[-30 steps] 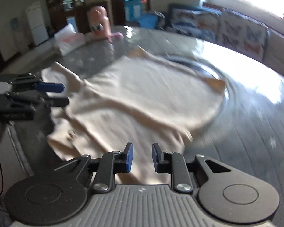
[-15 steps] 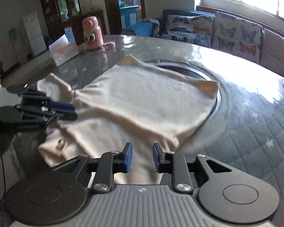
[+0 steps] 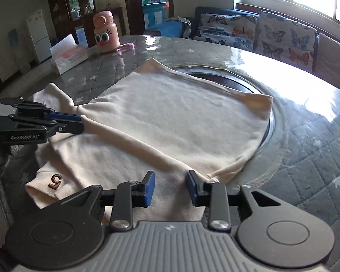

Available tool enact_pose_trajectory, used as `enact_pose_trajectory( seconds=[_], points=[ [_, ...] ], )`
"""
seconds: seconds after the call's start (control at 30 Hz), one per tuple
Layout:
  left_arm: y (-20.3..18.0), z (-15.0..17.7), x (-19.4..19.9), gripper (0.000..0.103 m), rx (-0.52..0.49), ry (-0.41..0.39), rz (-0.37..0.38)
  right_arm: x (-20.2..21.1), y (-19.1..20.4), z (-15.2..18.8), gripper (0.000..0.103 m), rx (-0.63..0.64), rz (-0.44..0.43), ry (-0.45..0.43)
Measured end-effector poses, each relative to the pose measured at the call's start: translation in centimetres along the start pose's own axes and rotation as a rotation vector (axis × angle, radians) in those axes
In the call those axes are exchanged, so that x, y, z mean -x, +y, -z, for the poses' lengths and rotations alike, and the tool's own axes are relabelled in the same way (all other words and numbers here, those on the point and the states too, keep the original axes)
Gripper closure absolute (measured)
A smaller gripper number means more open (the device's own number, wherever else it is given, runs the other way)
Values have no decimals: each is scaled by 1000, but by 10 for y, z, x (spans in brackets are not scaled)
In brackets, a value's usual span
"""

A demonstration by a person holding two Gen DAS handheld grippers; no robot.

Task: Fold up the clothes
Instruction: 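Grasp the sleeve with the left gripper and lift it toward the shirt body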

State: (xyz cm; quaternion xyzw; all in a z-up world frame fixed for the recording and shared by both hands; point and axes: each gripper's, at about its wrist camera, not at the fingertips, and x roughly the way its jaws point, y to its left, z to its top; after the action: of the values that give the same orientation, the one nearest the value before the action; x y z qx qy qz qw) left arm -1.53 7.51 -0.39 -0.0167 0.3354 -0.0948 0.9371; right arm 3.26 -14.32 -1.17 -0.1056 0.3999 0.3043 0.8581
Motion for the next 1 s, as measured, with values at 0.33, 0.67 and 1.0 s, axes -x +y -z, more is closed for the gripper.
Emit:
enact_pose_trajectory(
  seconds=[0.33,0.67,1.0],
  points=[
    [63,4,35,63,113,-29,-208,-29,49,-24,71,114,-115,5],
    [122,21,55,55,251,-15,-417,-40,112,-27,68,297,-197,-14],
    [150,25,56,55,338,-14,-490,-55,112,-47,68,253,-204,-31]
  ],
)
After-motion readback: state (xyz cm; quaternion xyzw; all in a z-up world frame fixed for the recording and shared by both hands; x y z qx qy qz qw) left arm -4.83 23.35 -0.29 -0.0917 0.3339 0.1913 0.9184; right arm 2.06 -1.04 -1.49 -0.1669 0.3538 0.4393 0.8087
